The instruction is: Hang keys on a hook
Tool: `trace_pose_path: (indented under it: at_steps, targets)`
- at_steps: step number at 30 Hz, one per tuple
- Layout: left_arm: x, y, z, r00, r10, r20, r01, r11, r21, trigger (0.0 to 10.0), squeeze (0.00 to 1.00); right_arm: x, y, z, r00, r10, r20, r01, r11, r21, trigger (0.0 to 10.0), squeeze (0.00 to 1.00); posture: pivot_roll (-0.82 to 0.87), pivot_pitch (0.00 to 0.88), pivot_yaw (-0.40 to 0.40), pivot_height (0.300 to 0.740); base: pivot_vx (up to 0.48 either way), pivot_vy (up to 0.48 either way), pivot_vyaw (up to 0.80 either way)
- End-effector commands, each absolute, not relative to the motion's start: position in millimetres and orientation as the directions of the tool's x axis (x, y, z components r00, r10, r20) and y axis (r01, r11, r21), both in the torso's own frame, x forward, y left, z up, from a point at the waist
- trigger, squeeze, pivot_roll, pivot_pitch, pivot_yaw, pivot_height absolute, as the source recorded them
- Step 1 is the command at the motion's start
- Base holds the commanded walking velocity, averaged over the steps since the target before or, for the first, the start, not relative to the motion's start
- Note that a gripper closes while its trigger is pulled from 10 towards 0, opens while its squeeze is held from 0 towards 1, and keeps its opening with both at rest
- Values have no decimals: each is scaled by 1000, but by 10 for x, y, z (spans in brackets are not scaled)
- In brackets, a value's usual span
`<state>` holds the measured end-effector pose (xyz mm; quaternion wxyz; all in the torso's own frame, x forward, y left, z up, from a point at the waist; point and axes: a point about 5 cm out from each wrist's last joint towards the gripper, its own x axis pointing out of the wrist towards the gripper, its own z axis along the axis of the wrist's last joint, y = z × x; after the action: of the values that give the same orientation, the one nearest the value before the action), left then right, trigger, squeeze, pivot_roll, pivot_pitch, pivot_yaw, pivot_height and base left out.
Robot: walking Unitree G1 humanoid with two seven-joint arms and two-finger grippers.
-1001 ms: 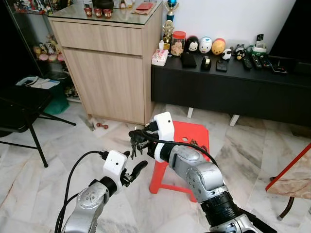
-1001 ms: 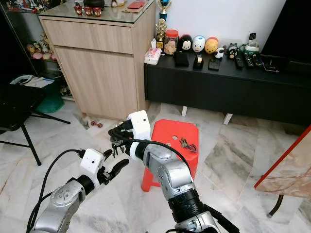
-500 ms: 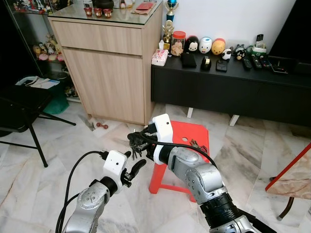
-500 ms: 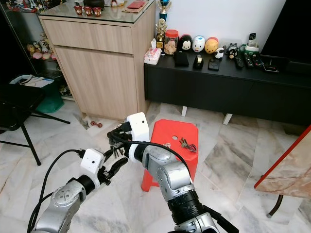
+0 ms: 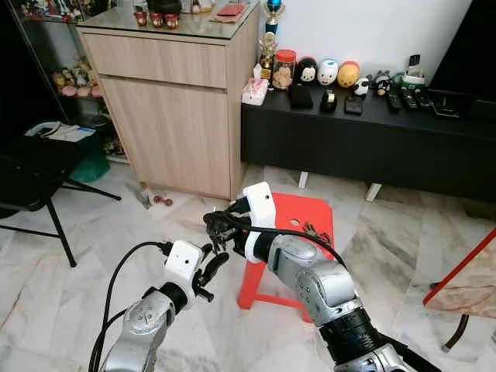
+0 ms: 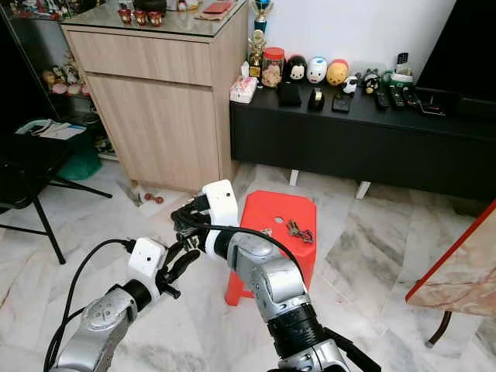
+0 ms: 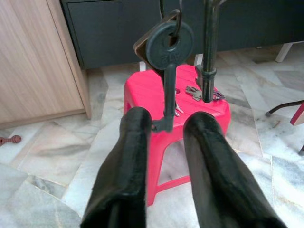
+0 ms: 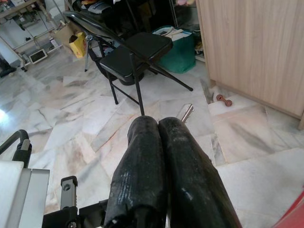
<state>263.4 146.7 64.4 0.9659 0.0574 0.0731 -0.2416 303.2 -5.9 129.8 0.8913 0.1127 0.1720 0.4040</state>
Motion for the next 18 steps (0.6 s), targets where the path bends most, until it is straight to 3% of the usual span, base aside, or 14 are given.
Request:
trace_pose_path:
  at_steps: [1,18]
  targets:
    - [2663,1467,655,876,-454,-163,471,879,79,0,0,3020,-54,1369,619,763,-188,-689,642,336,10000,0,-2,0,-80,740,0,0,0]
    - [2666,1473,662,876,-454,-162,469,880,71,0,0,3013,-60,1366,622,759,-193,-683,646,341,10000,0,-4,0,-79,740,0,0,0]
